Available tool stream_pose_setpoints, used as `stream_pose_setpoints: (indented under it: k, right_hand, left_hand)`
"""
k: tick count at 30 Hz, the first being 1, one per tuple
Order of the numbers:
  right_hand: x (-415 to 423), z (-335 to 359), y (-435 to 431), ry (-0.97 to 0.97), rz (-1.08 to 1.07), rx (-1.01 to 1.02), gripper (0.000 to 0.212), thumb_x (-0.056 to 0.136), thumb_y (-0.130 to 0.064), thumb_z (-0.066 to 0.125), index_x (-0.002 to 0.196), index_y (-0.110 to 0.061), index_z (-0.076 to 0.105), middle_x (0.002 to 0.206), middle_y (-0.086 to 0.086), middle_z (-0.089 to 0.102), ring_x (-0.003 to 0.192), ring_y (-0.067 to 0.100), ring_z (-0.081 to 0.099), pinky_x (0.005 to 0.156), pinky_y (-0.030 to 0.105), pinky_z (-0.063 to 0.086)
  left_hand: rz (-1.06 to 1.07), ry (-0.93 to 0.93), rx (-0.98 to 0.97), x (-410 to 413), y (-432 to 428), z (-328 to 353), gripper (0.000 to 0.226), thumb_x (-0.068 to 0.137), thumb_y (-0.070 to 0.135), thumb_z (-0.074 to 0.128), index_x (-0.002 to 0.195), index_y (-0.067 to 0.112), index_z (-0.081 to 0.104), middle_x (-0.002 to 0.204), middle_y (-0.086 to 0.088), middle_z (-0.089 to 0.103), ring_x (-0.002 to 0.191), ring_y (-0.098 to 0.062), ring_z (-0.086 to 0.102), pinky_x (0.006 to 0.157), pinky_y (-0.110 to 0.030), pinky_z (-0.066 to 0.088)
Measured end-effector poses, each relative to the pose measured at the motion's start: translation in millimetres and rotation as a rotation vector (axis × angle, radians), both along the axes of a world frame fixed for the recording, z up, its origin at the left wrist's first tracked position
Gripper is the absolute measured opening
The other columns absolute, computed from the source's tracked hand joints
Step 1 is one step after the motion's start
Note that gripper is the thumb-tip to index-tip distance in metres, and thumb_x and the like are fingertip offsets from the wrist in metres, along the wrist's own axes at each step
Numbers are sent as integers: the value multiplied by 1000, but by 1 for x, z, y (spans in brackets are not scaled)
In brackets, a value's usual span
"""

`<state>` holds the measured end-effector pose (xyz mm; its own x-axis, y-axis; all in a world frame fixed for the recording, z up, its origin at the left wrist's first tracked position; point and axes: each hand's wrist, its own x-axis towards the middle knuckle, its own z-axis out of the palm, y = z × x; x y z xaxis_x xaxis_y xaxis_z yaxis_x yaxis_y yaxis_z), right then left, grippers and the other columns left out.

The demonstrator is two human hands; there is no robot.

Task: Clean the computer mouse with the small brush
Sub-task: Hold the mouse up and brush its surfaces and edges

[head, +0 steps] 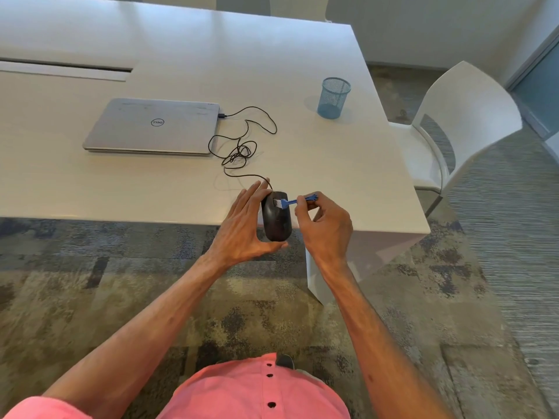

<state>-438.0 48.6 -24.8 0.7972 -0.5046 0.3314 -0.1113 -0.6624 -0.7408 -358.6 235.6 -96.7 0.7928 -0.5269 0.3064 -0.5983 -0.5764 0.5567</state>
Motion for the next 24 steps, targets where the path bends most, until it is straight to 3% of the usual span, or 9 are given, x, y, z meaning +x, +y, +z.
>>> stream_pose_setpoints:
  k: [2, 5, 11, 14, 17, 19, 22, 24]
  right_hand:
    - [-1, 2, 2, 5, -8, -19, 19, 102, -39, 72, 94, -24, 80, 66, -23, 58, 51, -3, 46, 56, 21, 34]
    - [-2, 3, 3, 51, -1, -47, 22, 100, -38, 73, 84, -23, 77, 68, -19, 66, 52, -6, 45, 57, 20, 32]
    - [-4, 5, -2, 118, 45, -67, 28, 97, -37, 73, 73, -22, 72, 63, -11, 69, 54, 7, 58, 57, 25, 43]
    - [-3, 10, -2, 8, -6, 12, 25, 101, -43, 68, 85, -26, 77, 68, -20, 67, 51, 0, 51, 57, 23, 40]
    - [5, 14, -2, -25, -6, 18, 25, 109, -46, 65, 100, -27, 79, 82, -17, 76, 53, 4, 53, 60, 27, 48]
    - [8, 13, 0, -3, 7, 3, 25, 110, -45, 65, 105, -26, 80, 87, -16, 79, 53, 2, 52, 61, 27, 45]
    - [4, 10, 3, 4, 8, -25, 19, 106, -40, 70, 101, -26, 81, 65, -27, 59, 50, -3, 47, 57, 22, 37]
    - [1, 8, 2, 13, -1, -53, 18, 104, -39, 72, 96, -25, 81, 61, -29, 50, 50, -5, 46, 56, 20, 35]
  left_hand:
    - [3, 3, 6, 1, 1, 0, 133, 78, 81, 89, 177, 16, 28, 191, 1, 13, 178, -18, 7, 145, -41, 7]
    - [4, 6, 18, 2, 1, 0, 134, 78, 83, 88, 177, 16, 27, 191, 1, 13, 178, -18, 7, 145, -41, 6]
    - [6, -3, 21, 6, 0, -1, 135, 78, 87, 86, 177, 19, 25, 191, 3, 12, 178, -17, 8, 145, -42, 7]
    - [-8, -20, 27, 9, -1, 0, 135, 79, 85, 87, 178, 18, 24, 192, 1, 12, 178, -19, 8, 145, -44, 8]
    - [-19, -35, 29, 9, -3, 1, 135, 80, 84, 87, 178, 17, 24, 192, 2, 11, 178, -19, 7, 145, -41, 6]
    - [-14, -36, 22, 9, -3, 2, 134, 79, 85, 87, 177, 18, 25, 192, 3, 12, 178, -18, 7, 145, -38, 4]
    - [3, -41, 24, 10, -3, 4, 133, 79, 84, 88, 176, 17, 27, 191, 2, 13, 178, -17, 7, 145, -42, 6]
    - [-1, -51, 34, 10, -2, 4, 135, 79, 84, 88, 177, 16, 27, 192, 1, 12, 178, -18, 7, 145, -44, 7]
